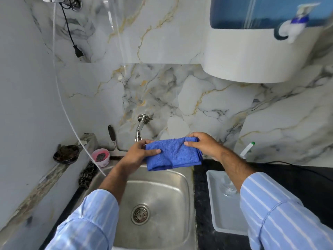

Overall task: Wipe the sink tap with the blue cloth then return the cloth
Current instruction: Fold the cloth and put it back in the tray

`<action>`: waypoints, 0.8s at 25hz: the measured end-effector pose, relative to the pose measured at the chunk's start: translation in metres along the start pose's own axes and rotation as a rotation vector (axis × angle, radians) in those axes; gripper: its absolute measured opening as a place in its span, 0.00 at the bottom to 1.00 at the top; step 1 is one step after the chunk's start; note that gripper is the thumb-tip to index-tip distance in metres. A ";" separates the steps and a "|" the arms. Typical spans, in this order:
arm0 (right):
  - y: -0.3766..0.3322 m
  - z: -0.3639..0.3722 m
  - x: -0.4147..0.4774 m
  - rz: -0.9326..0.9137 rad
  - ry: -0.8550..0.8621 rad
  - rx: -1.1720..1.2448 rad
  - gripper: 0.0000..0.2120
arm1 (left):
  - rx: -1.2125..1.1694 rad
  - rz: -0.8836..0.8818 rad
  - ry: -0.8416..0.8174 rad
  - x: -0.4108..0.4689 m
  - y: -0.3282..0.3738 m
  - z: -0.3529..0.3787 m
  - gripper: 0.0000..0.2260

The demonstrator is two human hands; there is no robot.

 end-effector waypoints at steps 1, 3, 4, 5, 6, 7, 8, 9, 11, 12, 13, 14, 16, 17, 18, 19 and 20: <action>0.016 -0.010 -0.011 0.031 0.038 0.057 0.05 | -0.003 -0.032 0.006 0.002 -0.009 0.013 0.18; 0.049 -0.029 -0.031 0.101 0.086 0.107 0.07 | 0.066 -0.071 0.015 0.007 -0.027 0.040 0.17; 0.069 -0.038 -0.042 0.148 0.101 0.119 0.07 | 0.093 -0.089 0.010 0.011 -0.038 0.056 0.16; 0.089 -0.047 -0.052 0.197 0.113 0.139 0.07 | 0.106 -0.106 0.000 0.015 -0.048 0.072 0.15; 0.114 -0.056 -0.064 0.251 0.117 0.172 0.09 | 0.122 -0.127 -0.022 0.020 -0.062 0.091 0.14; 0.139 -0.062 -0.076 0.310 0.112 0.206 0.12 | 0.148 -0.152 -0.052 0.024 -0.076 0.109 0.12; 0.165 -0.068 -0.090 0.378 0.108 0.230 0.15 | 0.180 -0.183 -0.096 0.028 -0.092 0.128 0.10; 0.191 -0.073 -0.105 0.448 0.109 0.236 0.17 | 0.216 -0.225 -0.151 0.031 -0.110 0.147 0.07; 0.238 -0.087 -0.132 0.568 0.139 0.207 0.17 | 0.272 -0.302 -0.246 0.036 -0.145 0.184 0.04; 0.259 -0.094 -0.142 0.612 0.163 0.169 0.16 | 0.295 -0.329 -0.257 0.039 -0.162 0.199 0.04; 0.277 -0.100 -0.151 0.650 0.184 0.103 0.16 | 0.321 -0.347 -0.246 0.041 -0.177 0.212 0.05; 0.295 -0.105 -0.157 0.683 0.195 0.027 0.16 | 0.372 -0.355 -0.222 0.045 -0.190 0.224 0.06; 0.323 -0.110 -0.165 0.741 0.197 -0.161 0.17 | 0.598 -0.323 -0.186 0.056 -0.211 0.245 0.08; 0.335 -0.111 -0.166 0.757 0.191 -0.245 0.18 | 0.741 -0.289 -0.189 0.062 -0.219 0.254 0.09; 0.345 -0.108 -0.166 0.766 0.180 -0.301 0.18 | 0.871 -0.258 -0.203 0.065 -0.227 0.261 0.09; 0.354 -0.104 -0.165 0.764 0.167 -0.345 0.19 | 0.973 -0.237 -0.225 0.068 -0.236 0.268 0.10; 0.362 -0.098 -0.162 0.761 0.155 -0.386 0.19 | 1.073 -0.216 -0.254 0.069 -0.244 0.275 0.10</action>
Point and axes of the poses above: each hand's wrist, its own x-axis towards the middle knuckle, its own z-axis out of the palm, y = z × x, the point moved 9 cm from there along x, towards the middle knuckle, and after that the axes turned 3 degrees about -y, right-handed, at the moved point
